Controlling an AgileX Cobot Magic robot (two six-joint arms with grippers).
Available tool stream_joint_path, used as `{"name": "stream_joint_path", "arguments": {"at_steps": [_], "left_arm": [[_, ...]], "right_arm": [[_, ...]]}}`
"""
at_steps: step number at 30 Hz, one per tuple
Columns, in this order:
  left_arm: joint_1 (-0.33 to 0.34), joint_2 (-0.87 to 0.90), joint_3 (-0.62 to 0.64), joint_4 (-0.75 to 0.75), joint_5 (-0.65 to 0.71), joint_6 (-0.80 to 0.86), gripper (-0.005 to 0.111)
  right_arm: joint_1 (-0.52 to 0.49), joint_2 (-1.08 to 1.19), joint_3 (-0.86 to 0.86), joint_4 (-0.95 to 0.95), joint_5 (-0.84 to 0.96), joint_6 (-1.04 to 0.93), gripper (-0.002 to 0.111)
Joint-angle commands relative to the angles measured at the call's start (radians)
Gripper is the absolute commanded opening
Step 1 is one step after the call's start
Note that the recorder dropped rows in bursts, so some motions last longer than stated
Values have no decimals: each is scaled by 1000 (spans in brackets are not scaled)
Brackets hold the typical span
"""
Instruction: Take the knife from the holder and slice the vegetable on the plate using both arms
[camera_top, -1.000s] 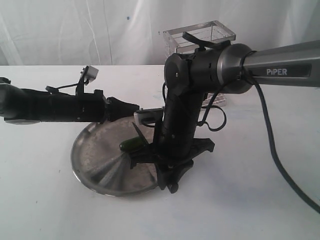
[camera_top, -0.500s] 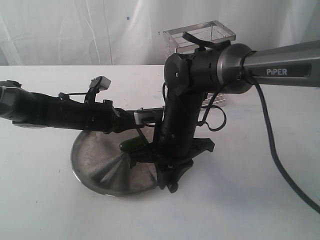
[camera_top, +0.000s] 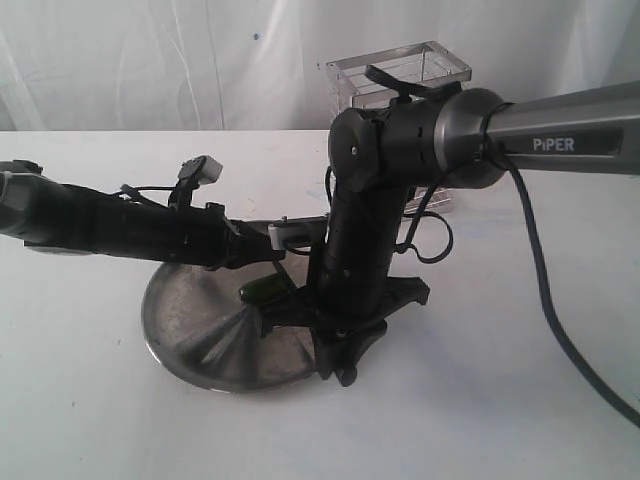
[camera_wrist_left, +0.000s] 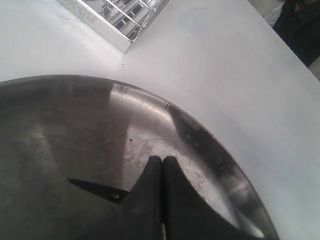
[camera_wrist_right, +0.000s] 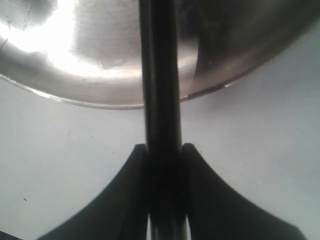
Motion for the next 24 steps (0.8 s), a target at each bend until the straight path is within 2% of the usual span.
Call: {"name": "stream_joint_path", "arguments": {"at_steps": [1, 8, 17, 24], "left_arm": [[-3, -1, 7, 27, -24, -14, 0], [-3, -1, 7, 37, -55, -40, 0], [-3, -1, 7, 140, -162, -187, 0], [-3, -1, 7, 185, -162, -230, 0]], "right_arm": [[1, -7, 5, -1, -6, 3, 0], [1, -7, 5, -1, -10, 3, 0], [1, -7, 5, -1, -28, 3, 0], [1, 10, 5, -1, -25, 3, 0]]}}
